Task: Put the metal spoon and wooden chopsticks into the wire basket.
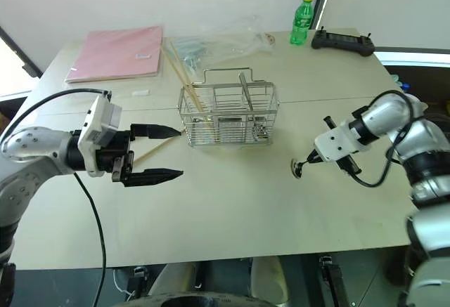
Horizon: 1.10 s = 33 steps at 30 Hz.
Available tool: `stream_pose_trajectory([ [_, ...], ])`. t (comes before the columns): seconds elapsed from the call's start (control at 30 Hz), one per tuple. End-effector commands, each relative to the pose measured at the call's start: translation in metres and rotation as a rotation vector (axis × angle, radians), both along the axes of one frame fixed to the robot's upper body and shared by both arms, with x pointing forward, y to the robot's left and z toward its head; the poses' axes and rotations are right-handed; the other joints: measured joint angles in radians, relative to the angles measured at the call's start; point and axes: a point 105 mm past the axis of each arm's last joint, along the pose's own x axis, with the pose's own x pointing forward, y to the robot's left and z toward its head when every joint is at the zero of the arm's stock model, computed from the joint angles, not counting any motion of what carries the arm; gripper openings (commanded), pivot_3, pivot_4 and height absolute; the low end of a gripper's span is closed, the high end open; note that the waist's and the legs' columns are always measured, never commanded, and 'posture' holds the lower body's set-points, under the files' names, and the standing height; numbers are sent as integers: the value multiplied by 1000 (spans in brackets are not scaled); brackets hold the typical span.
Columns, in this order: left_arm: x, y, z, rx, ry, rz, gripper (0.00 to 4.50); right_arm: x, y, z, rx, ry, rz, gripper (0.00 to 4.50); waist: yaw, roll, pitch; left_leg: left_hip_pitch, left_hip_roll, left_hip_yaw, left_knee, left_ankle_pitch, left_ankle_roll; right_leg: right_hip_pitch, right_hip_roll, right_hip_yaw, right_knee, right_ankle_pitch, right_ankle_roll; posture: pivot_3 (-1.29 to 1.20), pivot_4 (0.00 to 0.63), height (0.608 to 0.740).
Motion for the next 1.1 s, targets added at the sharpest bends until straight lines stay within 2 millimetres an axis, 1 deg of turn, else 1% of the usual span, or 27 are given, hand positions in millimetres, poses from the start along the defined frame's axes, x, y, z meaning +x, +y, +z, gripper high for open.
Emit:
stream_pose_trajectory([
  [0.03,5,0,9,8,-57,-28,4500,-26,30,53,221,-16,-23,27,4,1,0,-1,0,0,0,0,0,-1,0,0,0,-1,-1,0,150,722],
  [0.07,8,0,10,12,-63,-34,4500,-33,38,68,311,0,-60,27,5,1,0,-1,1,0,0,0,0,-1,-1,0,0,-1,-1,0,150,722],
  [0.1,10,0,11,15,-67,-39,4500,-38,43,78,366,14,-87,27,5,1,1,-1,1,0,1,0,0,0,-1,0,0,-1,-1,0,150,722],
  [0.13,12,0,12,16,-71,-43,4500,-41,49,90,445,27,-131,27,4,0,1,-2,1,0,1,0,0,0,-1,0,-1,-1,-1,0,150,722],
  [0.2,15,0,13,15,-76,-51,4500,-40,58,113,591,42,-205,27,4,-1,0,-1,2,1,2,0,0,0,-1,0,-1,-1,-2,0,150,722],
  [0.23,16,0,13,14,-79,-54,4500,-39,64,127,686,46,-235,27,3,-1,0,-1,3,1,2,0,0,0,-1,0,-1,-1,-1,0,150,722],
  [0.27,18,-1,13,12,-83,-59,4500,-31,69,145,816,24,-284,27,2,-2,0,-1,3,1,2,0,0,0,-1,0,-1,-2,-1,0,150,722],
  [0.3,19,-2,13,12,-85,-62,4500,-26,72,157,902,14,-321,27,1,-3,0,0,4,1,2,0,0,0,-1,0,-2,-2,-1,0,150,722],
  [0.37,20,-3,13,9,-86,-66,4500,-16,76,173,1027,-11,-386,27,4,-4,1,-1,6,2,2,0,0,-2,0,0,-2,-1,-2,0,150,722],
  [0.43,21,-4,14,4,-87,-73,4500,2,82,188,1184,-41,-483,27,5,-5,0,-2,7,3,2,0,0,-2,0,-1,-2,1,-5,0,150,722],
  [0.47,21,-5,14,3,-88,-74,4500,9,85,192,1232,-45,-522,27,4,-5,0,-3,7,3,1,0,0,-3,1,-1,-2,1,-5,0,150,722],
  [0.53,22,-5,14,-1,-90,-72,4500,19,94,188,1277,-49,-567,27,4,-5,-1,-9,7,3,1,0,1,-9,1,-1,-2,2,-5,0,150,722],
  [0.6,23,-5,15,-6,-98,-66,4500,30,101,182,1325,-32,-621,27,4,-6,-1,-15,7,3,1,1,0,-16,2,-2,-1,4,-1,0,150,722],
  [0.7,26,-5,18,-14,-114,-50,4500,46,109,163,1362,3,-702,27,4,-6,-1,-16,6,3,1,1,0,-16,2,-2,-1,5,1,0,150,722],
  [0.8,28,-4,23,-21,-133,-33,4500,51,112,144,1353,4,-725,27,6,-6,-2,-16,4,2,1,1,0,-16,1,-2,-1,5,1,0,150,722],
  [0.93,41,0,42,-92,-179,49,4500,63,100,122,1351,-15,-811,27,3,-7,-2,-15,0,2,2,1,0,-14,1,-2,-1,5,2,0,150,722],
  [1.0,48,2,50,-126,-199,91,4500,66,95,116,1346,-29,-837,27,3,-6,-2,-14,0,1,2,1,0,-13,1,-2,-1,5,2,0,150,722],
  [1.1,54,4,54,-139,-229,124,4500,68,91,110,1340,-39,-861,27,1,-6,-1,-13,0,1,2,1,0,-13,2,-2,0,5,2,0,150,722],
])
